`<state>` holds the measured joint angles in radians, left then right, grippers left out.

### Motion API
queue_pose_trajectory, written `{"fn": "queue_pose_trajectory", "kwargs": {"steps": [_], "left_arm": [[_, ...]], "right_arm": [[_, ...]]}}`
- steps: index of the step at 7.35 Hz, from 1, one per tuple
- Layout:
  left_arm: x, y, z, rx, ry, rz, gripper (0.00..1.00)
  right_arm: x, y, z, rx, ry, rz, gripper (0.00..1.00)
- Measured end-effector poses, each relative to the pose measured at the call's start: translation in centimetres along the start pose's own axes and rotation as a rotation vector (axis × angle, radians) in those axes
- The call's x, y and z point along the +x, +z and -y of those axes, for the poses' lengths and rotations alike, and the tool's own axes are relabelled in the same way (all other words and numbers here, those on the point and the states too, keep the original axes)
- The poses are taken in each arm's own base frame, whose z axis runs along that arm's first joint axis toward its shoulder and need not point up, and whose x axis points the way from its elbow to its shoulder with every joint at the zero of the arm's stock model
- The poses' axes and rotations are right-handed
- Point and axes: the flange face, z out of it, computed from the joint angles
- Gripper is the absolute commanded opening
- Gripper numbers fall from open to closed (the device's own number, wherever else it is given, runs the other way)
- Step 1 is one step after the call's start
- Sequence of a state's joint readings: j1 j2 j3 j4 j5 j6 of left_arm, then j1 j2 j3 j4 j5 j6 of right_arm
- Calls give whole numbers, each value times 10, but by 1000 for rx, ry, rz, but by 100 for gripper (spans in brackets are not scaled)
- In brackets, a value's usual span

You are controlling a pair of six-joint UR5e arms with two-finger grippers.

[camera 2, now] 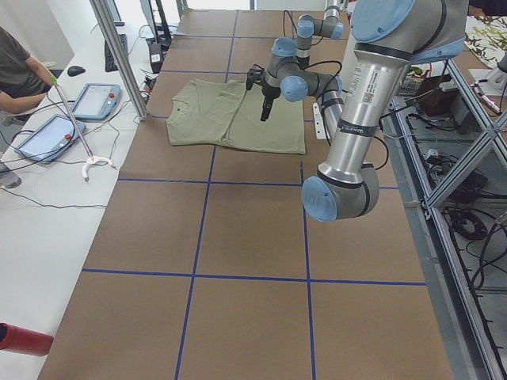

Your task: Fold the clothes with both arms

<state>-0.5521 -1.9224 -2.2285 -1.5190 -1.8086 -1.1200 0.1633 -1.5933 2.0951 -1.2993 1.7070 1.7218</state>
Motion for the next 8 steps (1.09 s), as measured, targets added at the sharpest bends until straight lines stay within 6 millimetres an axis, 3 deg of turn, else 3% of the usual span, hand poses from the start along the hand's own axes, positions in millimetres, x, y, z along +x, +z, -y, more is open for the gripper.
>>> {"fn": "queue_pose_trajectory", "kwargs": {"steps": [3, 5, 6, 8], "left_arm": [[-1, 1, 0, -1, -1, 3, 99], [-3, 9, -7, -26, -65, 30, 99], [1, 23, -24, -63, -129, 50, 99], [21, 58, -86, -167, -259, 91, 99]], "right_arm": [[-3, -10, 6, 4, 16, 18, 0], [-7, -27, 13, 14, 27, 49, 0], [-7, -34, 18, 22, 35, 61, 0], [-10, -49, 30, 38, 52, 89, 0]]}}
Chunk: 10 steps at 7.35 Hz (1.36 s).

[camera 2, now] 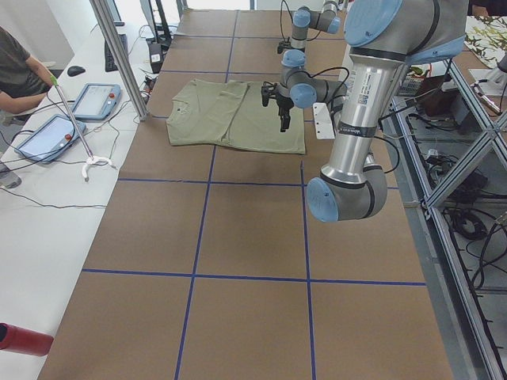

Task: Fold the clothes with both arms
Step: 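Lower the left gripper to the hem corner nearest it and grasp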

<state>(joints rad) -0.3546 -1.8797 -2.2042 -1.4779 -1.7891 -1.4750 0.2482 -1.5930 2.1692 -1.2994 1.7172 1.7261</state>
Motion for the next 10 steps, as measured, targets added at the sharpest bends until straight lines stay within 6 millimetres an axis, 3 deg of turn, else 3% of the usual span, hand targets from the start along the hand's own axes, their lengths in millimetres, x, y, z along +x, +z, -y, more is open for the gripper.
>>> {"fn": "queue_pose_trajectory", "kwargs": {"steps": [2, 5, 10], "left_arm": [[5, 41, -37, -31, -63, 61, 97], [-3, 85, -41, -32, -84, 143, 89], [4, 101, -59, -57, -102, 101, 87]], "right_arm": [[-4, -14, 8, 4, 11, 27, 0], [-8, -23, 13, -3, 21, 43, 0], [-9, -26, 19, 3, 29, 47, 0]]}}
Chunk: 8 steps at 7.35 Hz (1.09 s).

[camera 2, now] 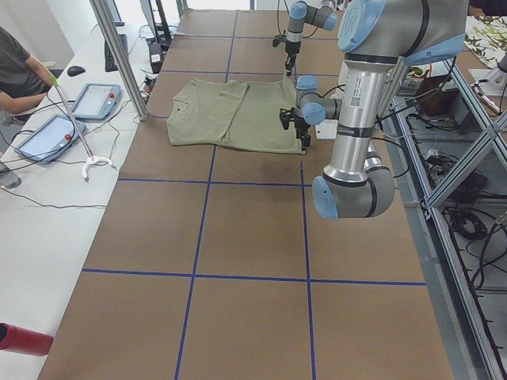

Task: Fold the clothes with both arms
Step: 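Lower the left gripper to the hem corner nearest it and grasp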

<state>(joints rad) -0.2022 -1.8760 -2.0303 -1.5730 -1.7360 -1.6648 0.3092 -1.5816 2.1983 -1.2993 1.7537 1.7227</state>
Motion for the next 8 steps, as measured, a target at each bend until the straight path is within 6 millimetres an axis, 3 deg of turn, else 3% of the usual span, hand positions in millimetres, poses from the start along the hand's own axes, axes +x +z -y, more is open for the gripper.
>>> {"fn": "queue_pose_trajectory", "kwargs": {"steps": [4, 8], "left_arm": [[-25, 10, 2, -6, -9, -63, 86], [-26, 23, 1, -3, -10, -47, 83]], "right_arm": [[0, -1, 3, 4, 4, 2, 0], [0, -3, 7, 6, 11, 3, 0]]}}
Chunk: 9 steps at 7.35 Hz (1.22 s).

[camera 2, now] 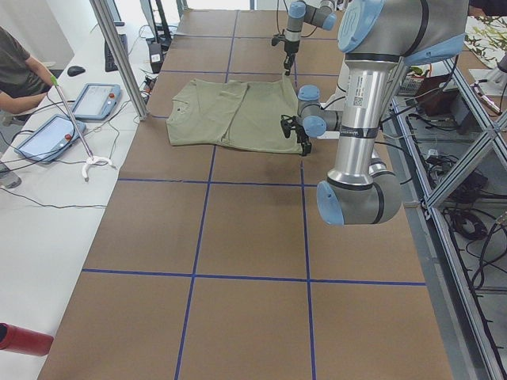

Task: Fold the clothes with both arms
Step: 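Lower the left gripper to the hem corner nearest it and grasp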

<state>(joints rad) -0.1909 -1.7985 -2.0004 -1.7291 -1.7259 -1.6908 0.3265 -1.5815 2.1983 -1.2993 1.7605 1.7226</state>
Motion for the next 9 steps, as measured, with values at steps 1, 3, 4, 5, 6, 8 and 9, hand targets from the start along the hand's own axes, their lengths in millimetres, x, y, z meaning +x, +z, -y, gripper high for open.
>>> {"fn": "queue_pose_trajectory", "kwargs": {"steps": [1, 3, 4, 5, 6, 8, 9], "left_arm": [[0, 1, 0, 0, -1, 3, 81], [0, 2, -1, -2, -4, 4, 70], [1, 3, -3, -3, -4, 5, 64], [2, 4, -5, -6, -3, 6, 56], [3, 5, -7, -8, -1, 6, 51], [4, 6, -8, -11, 0, 7, 38], [4, 5, -8, -11, 0, 5, 33]], "right_arm": [[0, -1, 2, -4, 5, 0, 0], [0, -3, 5, -7, 10, 1, 0], [0, -3, 6, -7, 11, 1, 0], [1, -4, 7, -6, 13, 1, 0], [1, -4, 8, -5, 14, 2, 0], [0, -5, 9, -3, 16, 3, 0], [0, -5, 9, -2, 17, 4, 0]]}}
